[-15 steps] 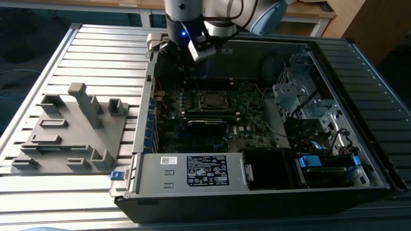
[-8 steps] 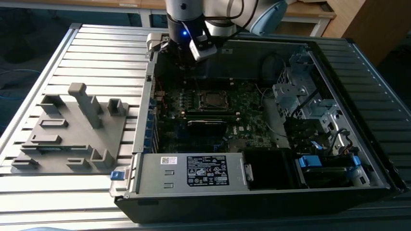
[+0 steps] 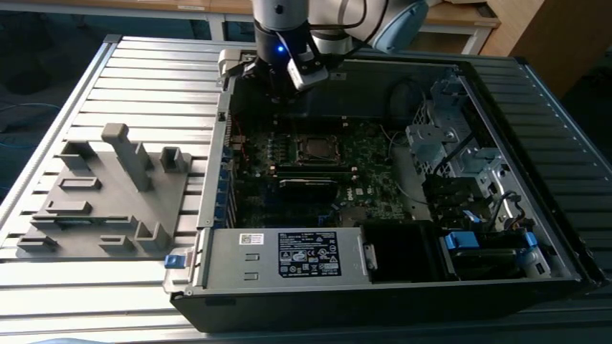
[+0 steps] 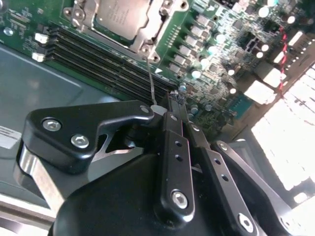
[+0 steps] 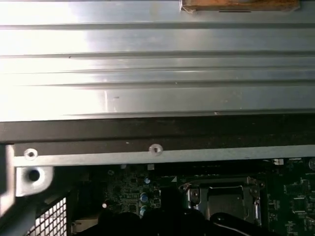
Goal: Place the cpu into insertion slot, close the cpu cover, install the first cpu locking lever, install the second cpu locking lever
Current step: 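Install the first cpu locking lever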
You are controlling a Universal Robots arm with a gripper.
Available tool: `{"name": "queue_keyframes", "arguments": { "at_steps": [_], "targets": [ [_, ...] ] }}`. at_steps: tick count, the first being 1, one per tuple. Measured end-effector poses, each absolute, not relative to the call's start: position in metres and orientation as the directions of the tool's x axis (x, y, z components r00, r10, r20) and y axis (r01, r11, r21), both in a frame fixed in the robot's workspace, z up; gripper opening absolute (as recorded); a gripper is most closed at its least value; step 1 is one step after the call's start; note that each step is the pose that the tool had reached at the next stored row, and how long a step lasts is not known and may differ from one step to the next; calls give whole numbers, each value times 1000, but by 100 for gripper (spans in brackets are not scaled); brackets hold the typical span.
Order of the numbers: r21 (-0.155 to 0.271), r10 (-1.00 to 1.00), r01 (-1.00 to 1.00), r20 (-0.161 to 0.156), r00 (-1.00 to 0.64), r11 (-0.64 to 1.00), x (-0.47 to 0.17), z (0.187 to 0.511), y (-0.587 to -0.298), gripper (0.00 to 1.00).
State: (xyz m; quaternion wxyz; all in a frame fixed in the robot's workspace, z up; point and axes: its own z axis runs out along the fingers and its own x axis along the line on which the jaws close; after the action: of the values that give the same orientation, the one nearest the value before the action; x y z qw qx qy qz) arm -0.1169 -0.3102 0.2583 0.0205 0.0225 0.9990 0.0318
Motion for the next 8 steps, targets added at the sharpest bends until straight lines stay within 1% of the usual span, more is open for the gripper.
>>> {"name": "queue_keyframes", "arguments": {
  "at_steps": [8],
  "targets": [
    [66,46,44,-40,-998,997,-93,258,-310,11]
  ]
}}
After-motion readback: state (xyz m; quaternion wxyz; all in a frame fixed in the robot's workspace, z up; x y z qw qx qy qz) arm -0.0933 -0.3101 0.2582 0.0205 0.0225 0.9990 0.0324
